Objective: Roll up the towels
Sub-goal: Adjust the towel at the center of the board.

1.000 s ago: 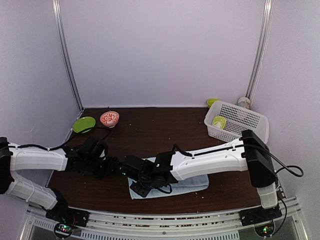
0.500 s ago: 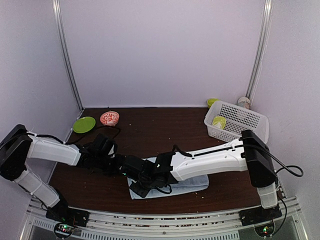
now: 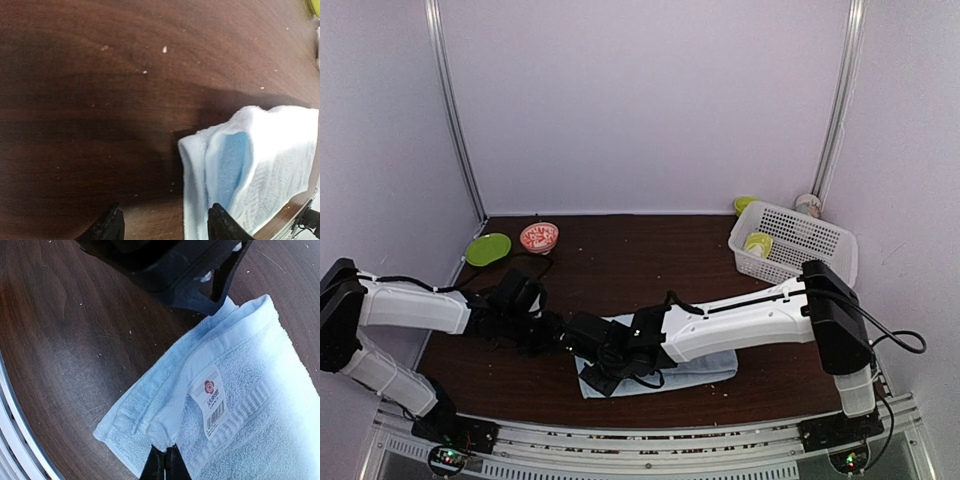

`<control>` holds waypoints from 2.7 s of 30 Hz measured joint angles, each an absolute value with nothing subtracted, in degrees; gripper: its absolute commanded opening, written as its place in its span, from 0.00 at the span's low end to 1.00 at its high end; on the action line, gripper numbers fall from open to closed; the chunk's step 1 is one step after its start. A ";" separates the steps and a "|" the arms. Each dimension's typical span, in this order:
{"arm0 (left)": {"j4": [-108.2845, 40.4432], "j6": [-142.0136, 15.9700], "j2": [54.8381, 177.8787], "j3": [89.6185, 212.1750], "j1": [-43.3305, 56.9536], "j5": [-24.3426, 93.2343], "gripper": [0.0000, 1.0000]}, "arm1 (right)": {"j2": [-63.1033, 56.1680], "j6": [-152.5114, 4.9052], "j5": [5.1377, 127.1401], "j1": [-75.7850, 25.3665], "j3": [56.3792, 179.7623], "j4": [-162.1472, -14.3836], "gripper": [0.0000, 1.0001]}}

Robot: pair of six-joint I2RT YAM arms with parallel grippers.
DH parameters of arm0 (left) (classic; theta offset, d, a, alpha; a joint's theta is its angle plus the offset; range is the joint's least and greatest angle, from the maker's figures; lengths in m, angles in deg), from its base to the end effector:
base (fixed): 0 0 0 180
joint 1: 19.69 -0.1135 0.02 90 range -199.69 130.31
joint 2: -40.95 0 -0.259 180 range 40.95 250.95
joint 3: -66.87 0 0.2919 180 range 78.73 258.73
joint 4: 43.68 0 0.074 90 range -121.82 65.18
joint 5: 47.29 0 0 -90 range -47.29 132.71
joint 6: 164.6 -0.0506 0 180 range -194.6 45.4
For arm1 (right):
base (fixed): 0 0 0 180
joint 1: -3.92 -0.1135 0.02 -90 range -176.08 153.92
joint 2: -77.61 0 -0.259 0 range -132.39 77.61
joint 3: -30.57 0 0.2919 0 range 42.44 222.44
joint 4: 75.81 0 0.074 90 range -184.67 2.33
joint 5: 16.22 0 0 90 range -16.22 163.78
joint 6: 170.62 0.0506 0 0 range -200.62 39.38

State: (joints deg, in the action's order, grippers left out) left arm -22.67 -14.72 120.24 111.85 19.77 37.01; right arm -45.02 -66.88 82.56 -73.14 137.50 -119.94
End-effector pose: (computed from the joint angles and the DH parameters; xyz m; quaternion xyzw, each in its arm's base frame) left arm 0.2159 -0.1842 0.1012 -0.1544 0.9409 -0.2576 0.1565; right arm 0.1202 0.4885 0.1454 -0.4883 0.8299 0.1329 0.2348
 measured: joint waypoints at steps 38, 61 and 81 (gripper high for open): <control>-23.54 -19.64 131.47 118.56 19.80 34.98 0.00 | -43.20 -66.82 76.94 -73.10 134.77 -119.09 0.00; -26.34 -19.64 132.26 118.15 19.91 34.96 0.00 | -37.56 -66.95 69.55 -73.16 130.60 -118.13 0.00; -17.77 -20.60 122.29 115.81 20.12 37.38 0.44 | -36.49 -66.71 64.92 -72.79 129.74 -120.93 0.46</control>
